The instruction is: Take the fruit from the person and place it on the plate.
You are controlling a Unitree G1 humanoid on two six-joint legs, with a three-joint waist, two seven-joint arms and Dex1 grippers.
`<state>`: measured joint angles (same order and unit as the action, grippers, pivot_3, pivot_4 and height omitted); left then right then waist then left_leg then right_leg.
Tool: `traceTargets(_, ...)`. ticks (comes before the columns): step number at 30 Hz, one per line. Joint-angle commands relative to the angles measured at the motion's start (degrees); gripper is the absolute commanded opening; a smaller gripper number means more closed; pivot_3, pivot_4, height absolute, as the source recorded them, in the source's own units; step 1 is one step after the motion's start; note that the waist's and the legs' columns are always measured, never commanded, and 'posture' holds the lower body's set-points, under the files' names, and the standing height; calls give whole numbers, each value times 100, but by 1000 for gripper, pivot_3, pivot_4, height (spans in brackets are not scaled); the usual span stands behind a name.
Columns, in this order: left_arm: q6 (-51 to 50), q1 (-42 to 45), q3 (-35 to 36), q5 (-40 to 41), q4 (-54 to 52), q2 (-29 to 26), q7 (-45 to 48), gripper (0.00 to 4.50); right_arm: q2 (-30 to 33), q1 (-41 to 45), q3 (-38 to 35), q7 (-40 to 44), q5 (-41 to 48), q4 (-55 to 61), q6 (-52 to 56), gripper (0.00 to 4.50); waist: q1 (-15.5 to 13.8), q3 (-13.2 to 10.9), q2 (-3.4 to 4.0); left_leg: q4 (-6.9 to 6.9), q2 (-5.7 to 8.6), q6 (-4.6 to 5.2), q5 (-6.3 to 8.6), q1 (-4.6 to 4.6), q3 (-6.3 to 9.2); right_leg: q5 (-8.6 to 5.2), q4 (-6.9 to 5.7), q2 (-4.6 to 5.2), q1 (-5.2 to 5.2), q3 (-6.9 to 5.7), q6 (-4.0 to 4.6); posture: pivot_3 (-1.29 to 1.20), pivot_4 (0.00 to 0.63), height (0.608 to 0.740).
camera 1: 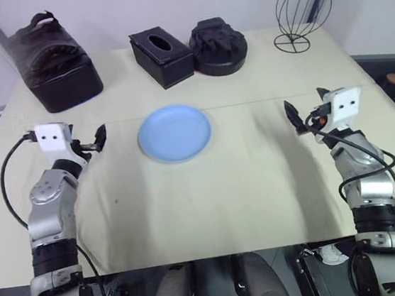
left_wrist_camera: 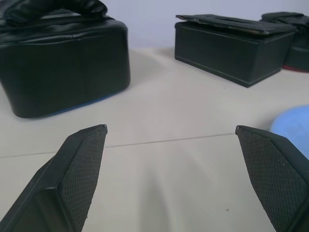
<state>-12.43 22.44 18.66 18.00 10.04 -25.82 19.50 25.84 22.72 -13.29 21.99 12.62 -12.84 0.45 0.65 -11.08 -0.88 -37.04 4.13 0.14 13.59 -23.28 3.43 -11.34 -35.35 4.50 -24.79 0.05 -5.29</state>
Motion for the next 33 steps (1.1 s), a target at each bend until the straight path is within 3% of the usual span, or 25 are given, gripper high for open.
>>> traceTargets(1,56,-36,96,10,-230,-20,-91,4453,-10,203,-8,34,46,96,-50,4500,0,0,0,0,0,0,0,0,0,0,0,0,0,0,0,0,150,740)
traceTargets(33,152,-142,181,30,-264,-87,-99,4453,-12,291,73,46,-55,-93,-72,4500,0,0,0,0,0,0,0,0,1,0,1,0,0,0,0,0,150,740)
